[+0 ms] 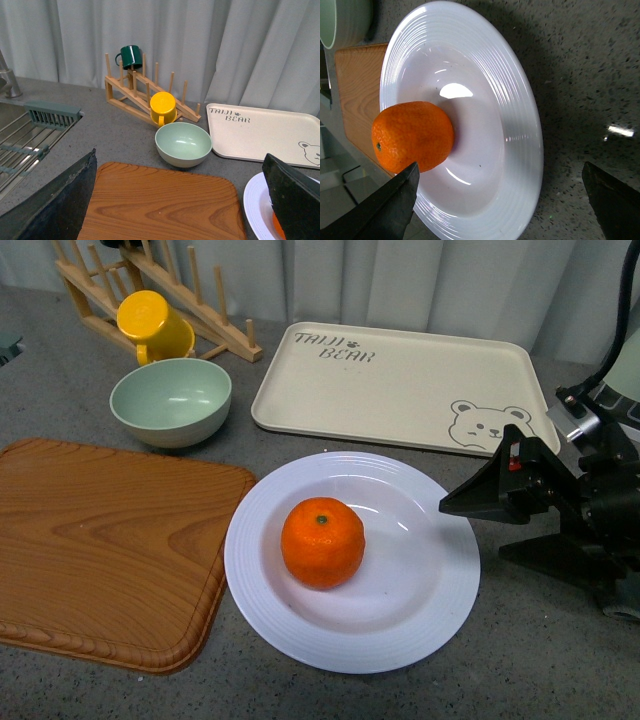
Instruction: Place orange and plate with both arms
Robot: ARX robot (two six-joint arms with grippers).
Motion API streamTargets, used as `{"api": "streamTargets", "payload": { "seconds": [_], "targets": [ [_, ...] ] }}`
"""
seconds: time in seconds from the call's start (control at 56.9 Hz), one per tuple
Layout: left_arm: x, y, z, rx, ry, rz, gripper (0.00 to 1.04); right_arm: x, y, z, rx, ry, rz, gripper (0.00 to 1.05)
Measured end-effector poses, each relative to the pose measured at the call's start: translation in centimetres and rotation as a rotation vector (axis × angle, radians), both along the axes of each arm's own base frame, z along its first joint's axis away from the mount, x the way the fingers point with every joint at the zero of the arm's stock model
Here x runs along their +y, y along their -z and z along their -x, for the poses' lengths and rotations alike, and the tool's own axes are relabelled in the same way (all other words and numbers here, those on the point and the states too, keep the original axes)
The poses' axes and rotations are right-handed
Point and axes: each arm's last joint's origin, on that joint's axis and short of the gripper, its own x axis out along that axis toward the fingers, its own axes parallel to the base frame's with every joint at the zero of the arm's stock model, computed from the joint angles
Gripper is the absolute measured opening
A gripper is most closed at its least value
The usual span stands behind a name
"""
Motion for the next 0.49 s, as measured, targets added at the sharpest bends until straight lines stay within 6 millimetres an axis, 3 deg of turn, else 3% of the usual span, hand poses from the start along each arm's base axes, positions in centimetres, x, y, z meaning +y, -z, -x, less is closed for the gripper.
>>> {"api": "streamTargets", "payload": {
  "seconds": [0.492],
  "targets": [
    [0.0,0.0,0.0,0.000,0.000,0.000,0.98,1.5,2.4,-2.4,0.153,0.073,-0.171,0.95]
  ]
}}
